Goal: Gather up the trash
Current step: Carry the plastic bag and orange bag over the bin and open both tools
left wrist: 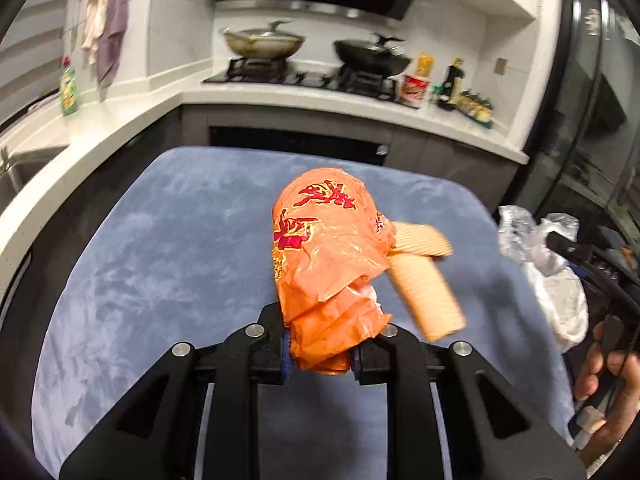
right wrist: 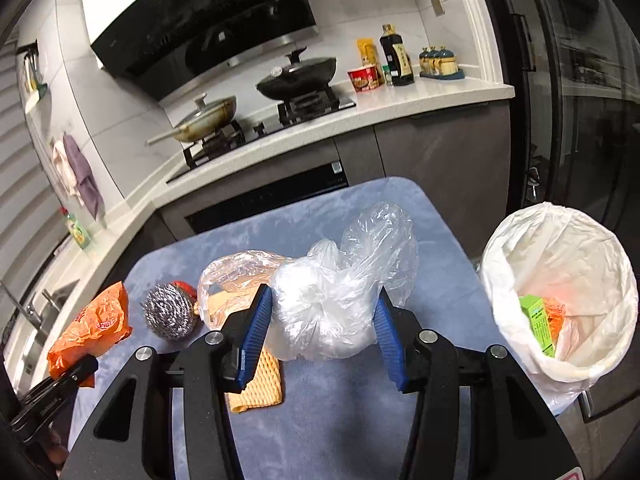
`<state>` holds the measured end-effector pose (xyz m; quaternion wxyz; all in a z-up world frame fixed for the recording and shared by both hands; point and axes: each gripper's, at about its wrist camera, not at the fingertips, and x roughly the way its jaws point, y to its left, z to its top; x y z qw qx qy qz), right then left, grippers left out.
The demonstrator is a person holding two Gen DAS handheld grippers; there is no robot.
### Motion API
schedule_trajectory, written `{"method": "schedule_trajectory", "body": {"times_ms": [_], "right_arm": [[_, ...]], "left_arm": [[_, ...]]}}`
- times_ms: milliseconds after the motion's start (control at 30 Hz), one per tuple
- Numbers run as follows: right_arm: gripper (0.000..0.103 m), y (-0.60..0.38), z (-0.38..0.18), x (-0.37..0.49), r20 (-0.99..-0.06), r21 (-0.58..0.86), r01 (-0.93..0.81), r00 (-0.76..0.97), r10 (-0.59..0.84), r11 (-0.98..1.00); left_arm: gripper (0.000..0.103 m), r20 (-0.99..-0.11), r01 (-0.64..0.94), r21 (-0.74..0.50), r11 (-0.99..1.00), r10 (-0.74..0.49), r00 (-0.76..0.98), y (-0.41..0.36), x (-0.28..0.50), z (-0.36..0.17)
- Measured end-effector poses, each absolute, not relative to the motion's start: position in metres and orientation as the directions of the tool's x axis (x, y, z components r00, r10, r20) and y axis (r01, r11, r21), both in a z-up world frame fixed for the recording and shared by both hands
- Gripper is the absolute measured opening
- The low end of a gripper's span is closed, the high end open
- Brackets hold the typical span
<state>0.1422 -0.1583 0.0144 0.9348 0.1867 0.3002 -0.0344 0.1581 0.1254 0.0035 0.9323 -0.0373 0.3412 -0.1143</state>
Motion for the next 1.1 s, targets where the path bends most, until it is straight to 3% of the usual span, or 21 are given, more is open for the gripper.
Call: {"method": "schedule_trajectory", "body": {"times_ms": [633,1100], "right_arm": [[0.048,-0.270,0.034,0.068,-0.526,0.339,0.373,0.837,-0.155,0.864],[0.048,-0.350,0.019,0.031,-0.548,0.332,0.524,0.784,-0.292,0.784]], "left_arm": [[0.020,-0.602,0.580,-0.154,0.800,-0.542,0.587,-0.067,0.130,0.029],[0.020,-0.628,0.735,-0.147,0.662,-0.636,0.447,-0.182,0.127,0.019]]}}
